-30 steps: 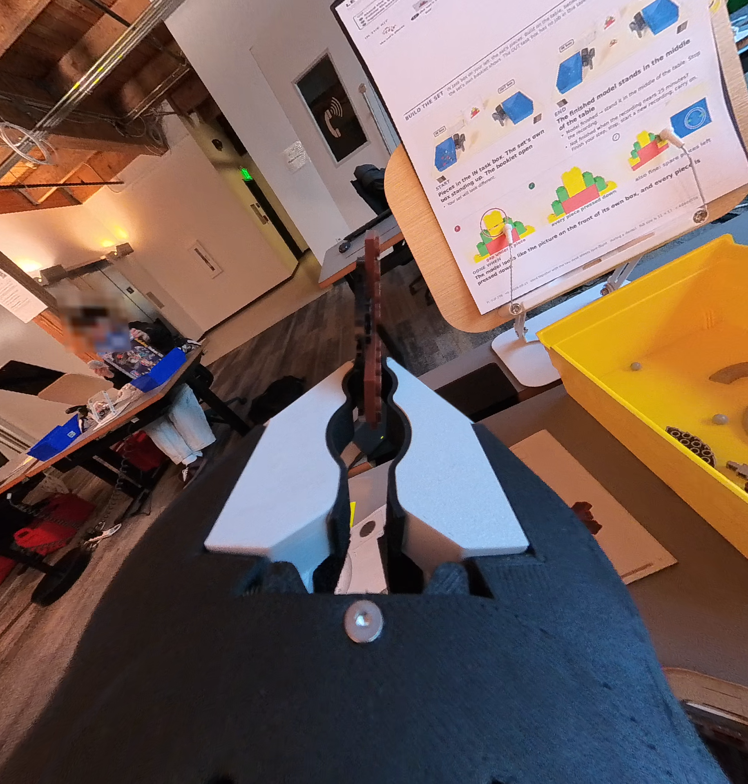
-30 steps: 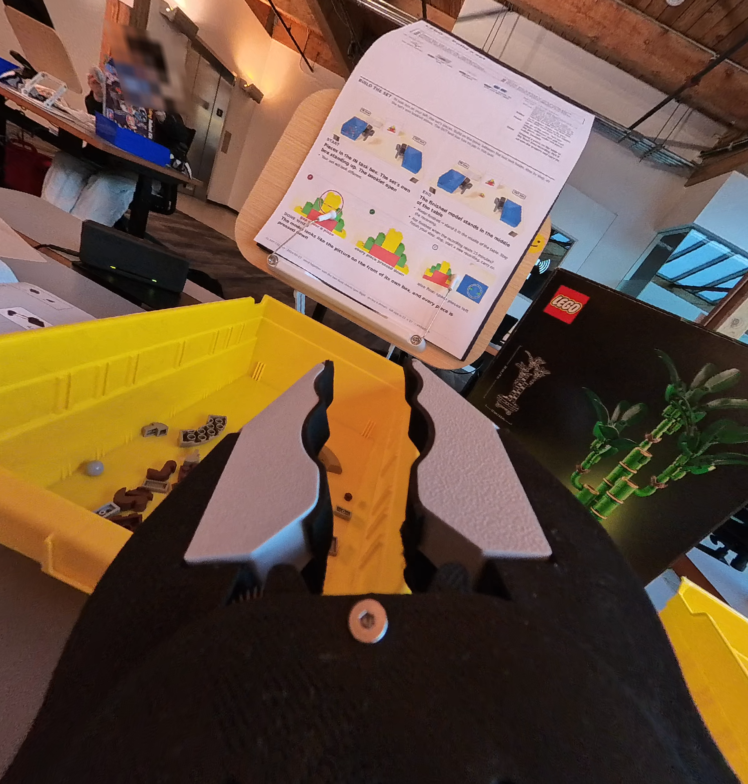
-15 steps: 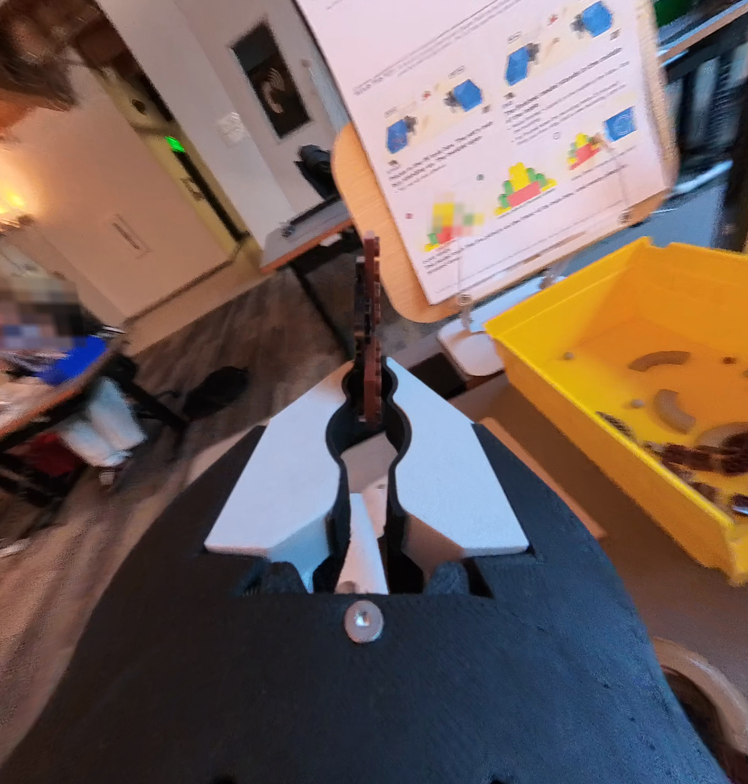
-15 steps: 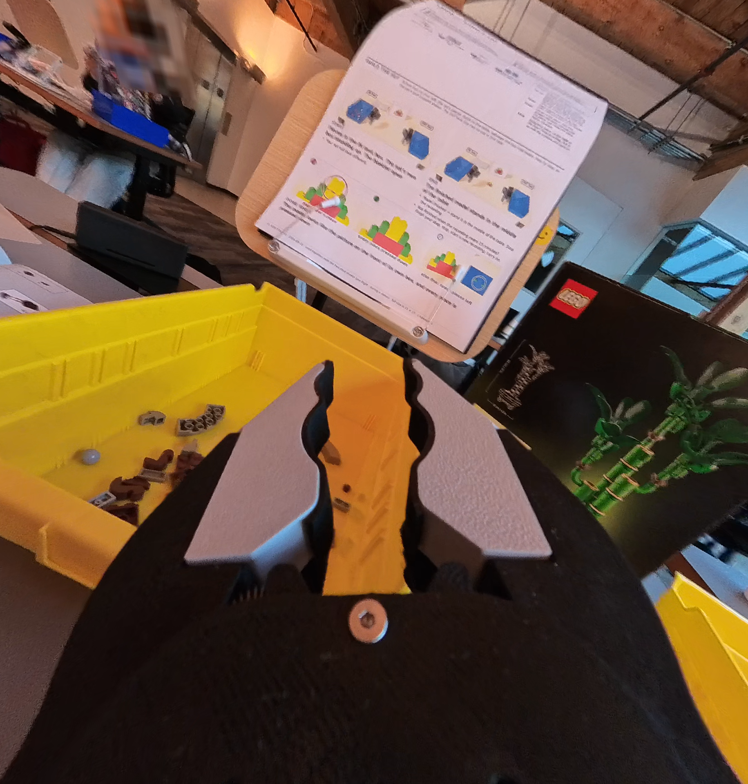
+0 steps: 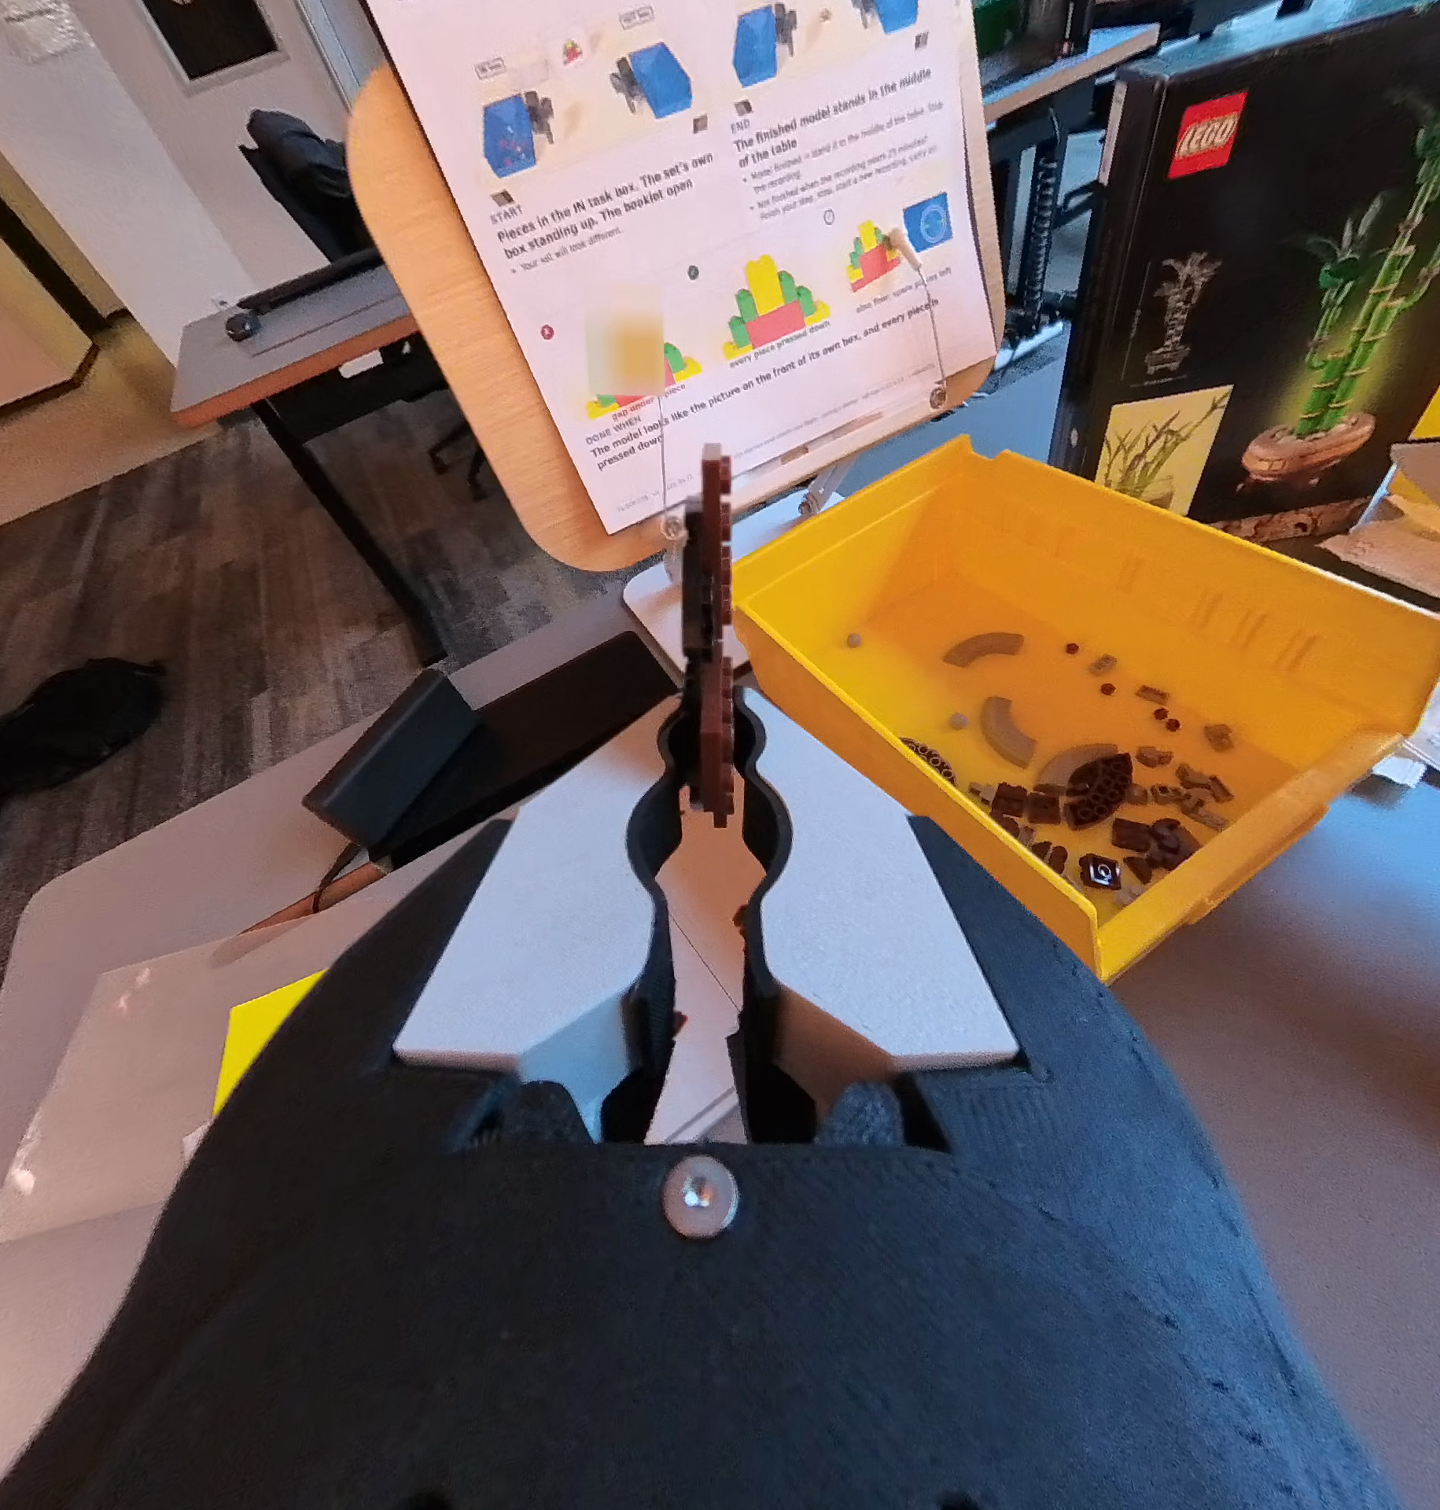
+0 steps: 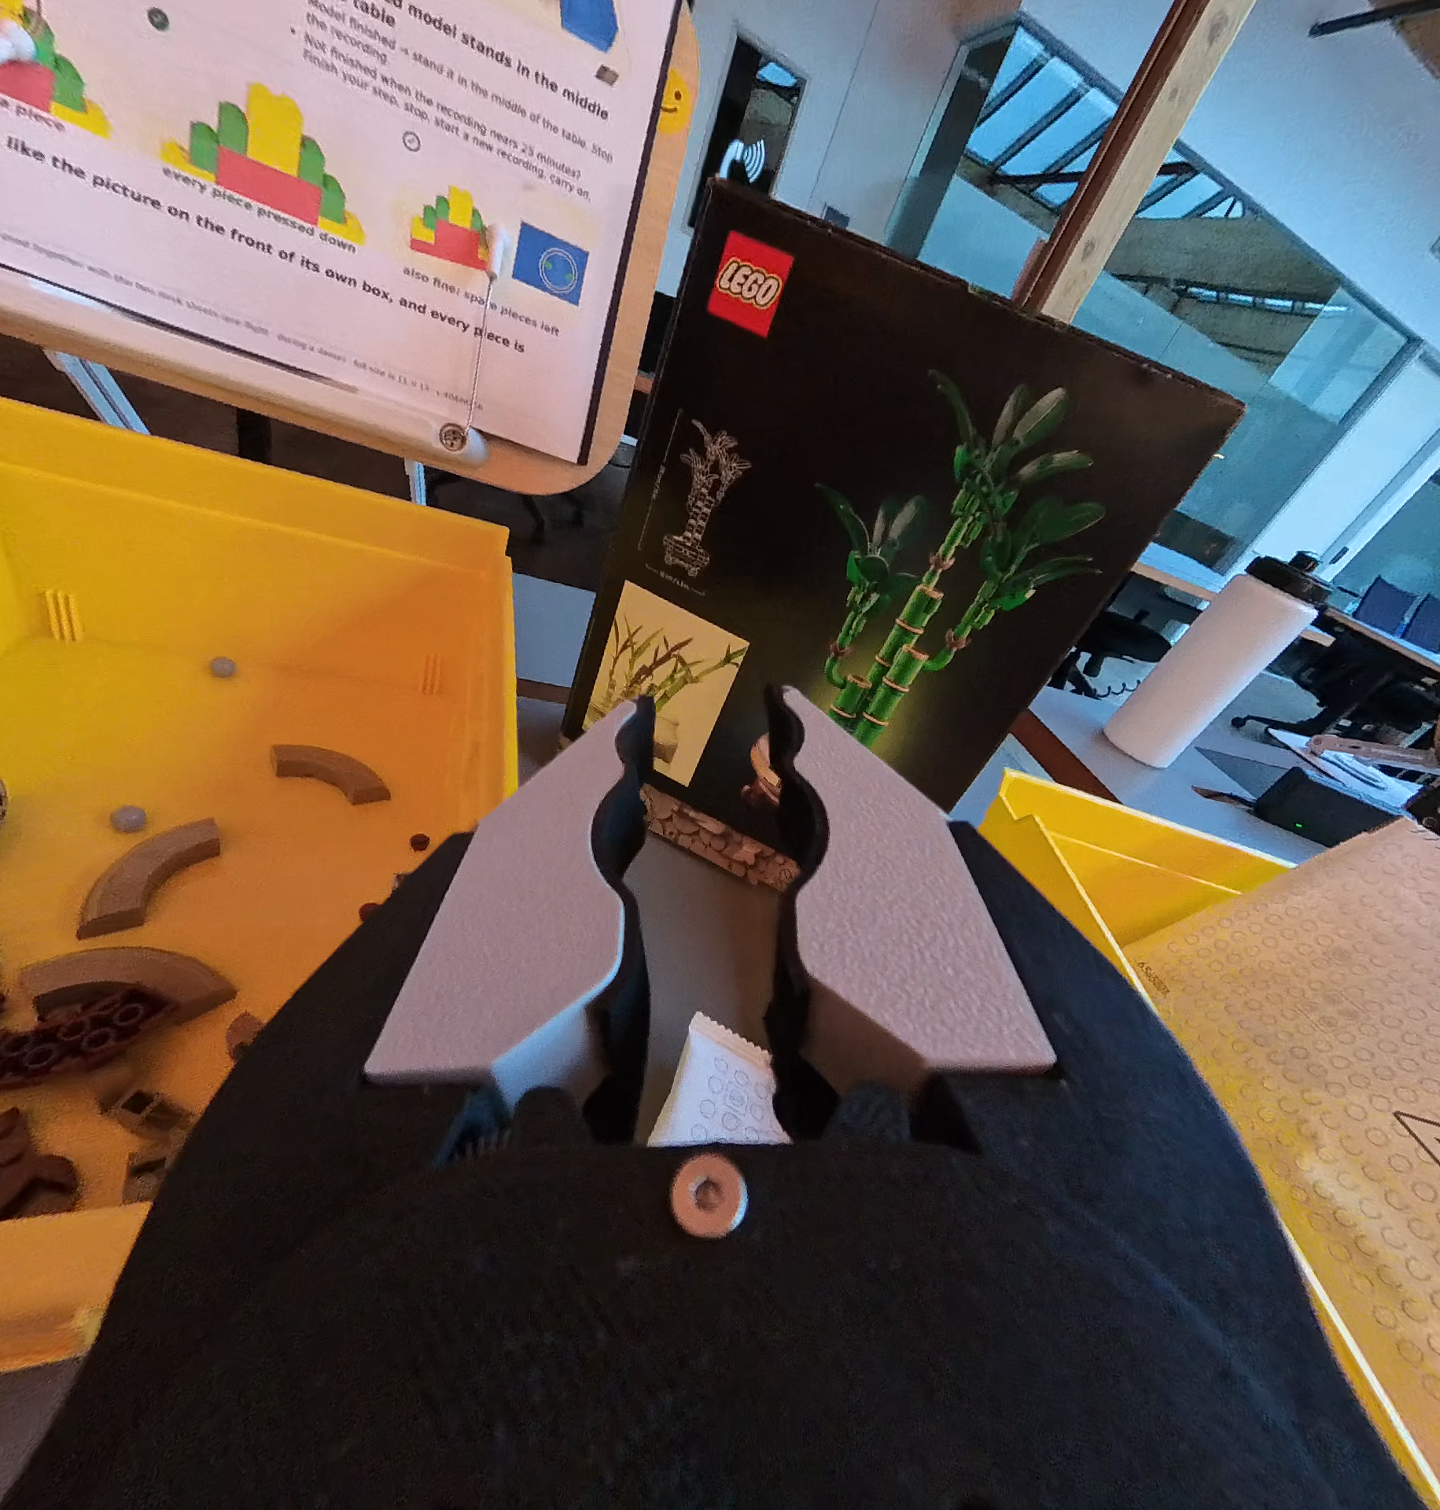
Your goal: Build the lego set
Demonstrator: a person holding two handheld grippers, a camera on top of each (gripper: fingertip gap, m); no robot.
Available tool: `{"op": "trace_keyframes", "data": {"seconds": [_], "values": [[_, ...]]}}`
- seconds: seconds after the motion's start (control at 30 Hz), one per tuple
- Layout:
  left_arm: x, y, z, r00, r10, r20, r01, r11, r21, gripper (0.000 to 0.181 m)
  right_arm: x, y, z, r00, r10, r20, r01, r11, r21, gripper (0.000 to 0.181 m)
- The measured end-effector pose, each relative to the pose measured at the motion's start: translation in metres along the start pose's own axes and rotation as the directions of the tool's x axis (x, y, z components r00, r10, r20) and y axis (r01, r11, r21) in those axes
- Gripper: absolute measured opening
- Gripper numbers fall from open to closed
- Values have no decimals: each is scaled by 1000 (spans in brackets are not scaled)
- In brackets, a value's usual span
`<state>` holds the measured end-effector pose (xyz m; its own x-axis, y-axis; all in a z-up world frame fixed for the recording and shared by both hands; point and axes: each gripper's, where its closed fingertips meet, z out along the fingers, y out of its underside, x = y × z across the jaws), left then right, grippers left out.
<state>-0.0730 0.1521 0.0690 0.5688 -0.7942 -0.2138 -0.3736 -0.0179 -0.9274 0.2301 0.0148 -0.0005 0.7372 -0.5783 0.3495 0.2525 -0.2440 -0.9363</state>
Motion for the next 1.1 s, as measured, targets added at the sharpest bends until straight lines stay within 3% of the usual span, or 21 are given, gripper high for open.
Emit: {"op": "trace_keyframes", "data": {"seconds": [0.37,0.63,1.1], "values": [[-9,6,7,997,19,69,-18,1000,-11,7,-4,10,6,999,27,43,-26,999,-40,26],[-43,-10,-19,929,153,337,-161,987,-4,6,-11,12,6,995,56,85,-53,998,-38,26],[-49,-22,-34,893,193,407,-218,976,15,6,-20,2,3,995,-34,90,30,998,48,25]]}}
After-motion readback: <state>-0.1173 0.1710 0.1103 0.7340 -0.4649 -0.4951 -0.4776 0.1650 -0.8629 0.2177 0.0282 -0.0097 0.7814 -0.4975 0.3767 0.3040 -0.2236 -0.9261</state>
